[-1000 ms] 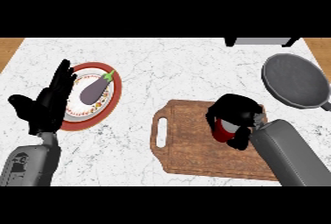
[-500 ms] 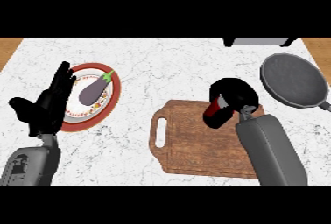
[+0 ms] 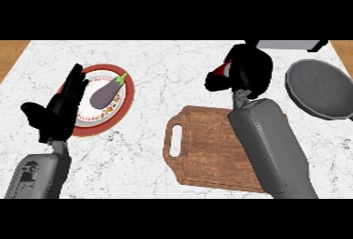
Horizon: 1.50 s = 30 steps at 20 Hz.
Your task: Pick the can from the cutting board and place it in the pan
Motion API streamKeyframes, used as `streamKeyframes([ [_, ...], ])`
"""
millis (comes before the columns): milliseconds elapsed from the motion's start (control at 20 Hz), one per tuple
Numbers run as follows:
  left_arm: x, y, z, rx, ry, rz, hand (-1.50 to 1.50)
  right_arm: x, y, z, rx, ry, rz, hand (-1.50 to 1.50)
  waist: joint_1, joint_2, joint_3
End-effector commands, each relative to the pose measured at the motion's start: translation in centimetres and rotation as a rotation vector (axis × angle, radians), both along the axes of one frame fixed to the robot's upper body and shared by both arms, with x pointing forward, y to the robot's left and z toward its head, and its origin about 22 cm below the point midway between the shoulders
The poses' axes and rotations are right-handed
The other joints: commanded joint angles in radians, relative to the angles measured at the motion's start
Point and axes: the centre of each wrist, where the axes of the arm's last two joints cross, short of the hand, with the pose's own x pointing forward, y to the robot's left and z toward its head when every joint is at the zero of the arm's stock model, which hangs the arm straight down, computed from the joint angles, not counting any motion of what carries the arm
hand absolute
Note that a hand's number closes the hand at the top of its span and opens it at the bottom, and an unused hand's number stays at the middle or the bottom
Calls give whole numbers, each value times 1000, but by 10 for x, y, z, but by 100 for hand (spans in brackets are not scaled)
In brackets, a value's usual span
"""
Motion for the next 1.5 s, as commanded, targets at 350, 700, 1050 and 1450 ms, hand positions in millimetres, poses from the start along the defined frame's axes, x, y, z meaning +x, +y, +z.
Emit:
streamKeyframes([
  [350, -6, 17, -9, 2, 23, 23, 0, 22, -39, 42, 272, -354, -216, 150, -25, 2, 2],
  [700, -11, -4, -2, -6, 4, 33, 0, 42, -143, 22, 194, -342, -327, 150, -20, 1, 2],
  [1050, -5, 1, 6, -5, -3, 7, 0, 37, -234, -25, 28, -293, -418, 150, -10, 8, 3],
  [1450, -6, 11, 16, 2, -5, -8, 0, 15, -322, -57, 26, -323, -490, 150, 8, 15, 5],
])
